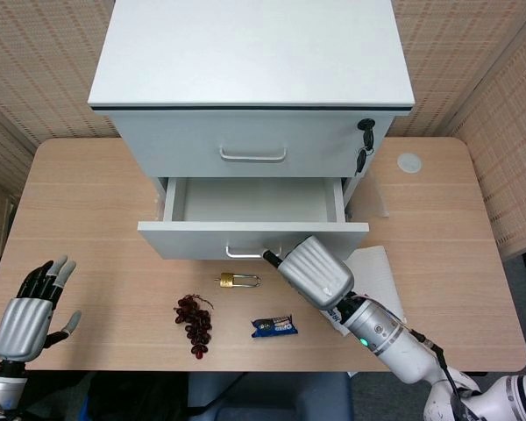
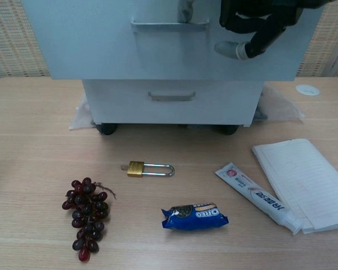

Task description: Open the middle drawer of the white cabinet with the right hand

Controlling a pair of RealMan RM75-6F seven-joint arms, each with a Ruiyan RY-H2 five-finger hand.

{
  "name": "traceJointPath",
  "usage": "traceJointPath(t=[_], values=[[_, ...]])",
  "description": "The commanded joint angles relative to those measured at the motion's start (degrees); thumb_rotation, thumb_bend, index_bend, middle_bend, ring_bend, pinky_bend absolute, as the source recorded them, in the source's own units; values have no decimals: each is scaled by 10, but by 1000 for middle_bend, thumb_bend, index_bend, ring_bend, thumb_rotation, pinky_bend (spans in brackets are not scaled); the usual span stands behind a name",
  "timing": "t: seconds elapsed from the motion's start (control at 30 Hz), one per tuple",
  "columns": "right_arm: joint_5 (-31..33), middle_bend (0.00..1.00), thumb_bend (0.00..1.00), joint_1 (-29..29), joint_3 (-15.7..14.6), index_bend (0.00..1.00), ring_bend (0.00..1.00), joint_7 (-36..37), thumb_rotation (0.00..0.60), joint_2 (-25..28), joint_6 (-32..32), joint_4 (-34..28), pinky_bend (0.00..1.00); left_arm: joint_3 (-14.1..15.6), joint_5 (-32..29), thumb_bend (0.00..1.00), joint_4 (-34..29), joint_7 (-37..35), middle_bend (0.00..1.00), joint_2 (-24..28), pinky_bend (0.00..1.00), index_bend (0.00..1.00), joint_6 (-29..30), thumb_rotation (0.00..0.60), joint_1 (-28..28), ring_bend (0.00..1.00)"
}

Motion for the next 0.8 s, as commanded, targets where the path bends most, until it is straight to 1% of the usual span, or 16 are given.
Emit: traceJointPath(t=[0.03,0.23,0.47,0.57,0.8], values=[[-8,876,391,-4,-4,250,885,-1,600,3,-1,-7,842,0,1,327,0,0,0,0,104,25,1,600,0,0],[-30,876,390,-13,-14,250,886,-6,600,10,-2,-23,843,1,1,327,-2,2,0,1,104,25,1,600,1,0],[-72,876,391,-29,-25,250,887,-2,600,19,2,-41,843,1,2,326,-4,2,0,2,104,25,3,600,2,0],[-105,876,391,-40,-26,250,887,15,600,23,12,-42,843,0,2,326,-4,2,0,2,104,25,4,600,2,0],[-212,862,388,-89,-29,250,887,85,600,34,76,-29,843,-1,2,326,-5,2,0,3,104,25,5,600,2,0]])
